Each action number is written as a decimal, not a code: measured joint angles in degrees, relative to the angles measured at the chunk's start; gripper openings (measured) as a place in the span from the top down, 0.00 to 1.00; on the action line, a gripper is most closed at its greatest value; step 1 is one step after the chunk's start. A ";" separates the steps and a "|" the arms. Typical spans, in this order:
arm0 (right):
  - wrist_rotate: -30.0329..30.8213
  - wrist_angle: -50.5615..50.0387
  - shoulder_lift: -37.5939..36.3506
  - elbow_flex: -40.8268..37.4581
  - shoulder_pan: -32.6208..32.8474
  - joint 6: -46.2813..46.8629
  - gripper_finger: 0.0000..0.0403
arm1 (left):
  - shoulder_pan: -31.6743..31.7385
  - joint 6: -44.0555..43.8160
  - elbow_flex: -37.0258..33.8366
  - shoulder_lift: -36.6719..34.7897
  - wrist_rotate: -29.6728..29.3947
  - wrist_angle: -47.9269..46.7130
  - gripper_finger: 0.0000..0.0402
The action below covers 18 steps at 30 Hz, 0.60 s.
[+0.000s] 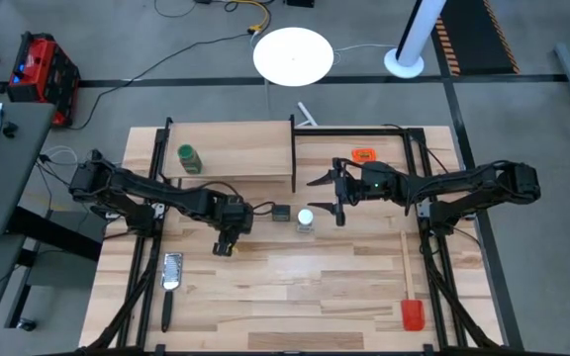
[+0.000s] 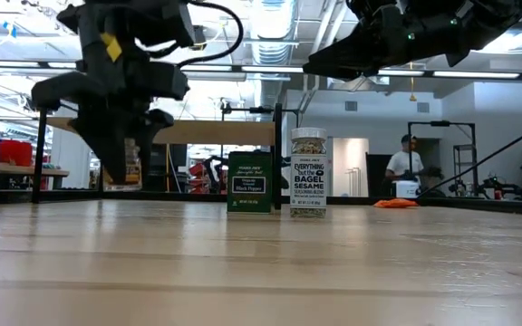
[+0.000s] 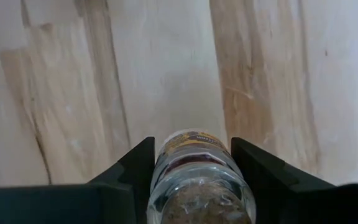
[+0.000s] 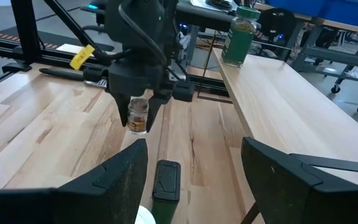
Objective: Shelf spices
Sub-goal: Remove the brown seasoning bottle from the shelf
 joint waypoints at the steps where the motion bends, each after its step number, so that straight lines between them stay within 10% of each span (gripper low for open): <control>1: 0.00 0.00 0.00 0.00 0.00 0.00 0.35 | 0.00 -0.22 -0.40 0.00 -0.02 0.37 0.60; 11: -0.02 -0.01 0.00 -0.01 0.00 -0.03 0.35 | 0.00 -3.51 -1.89 0.00 -0.25 0.60 0.59; 18: -0.02 -0.04 -0.01 -0.01 0.00 -0.04 0.35 | 0.00 -5.23 -1.89 -0.02 -0.75 1.23 0.39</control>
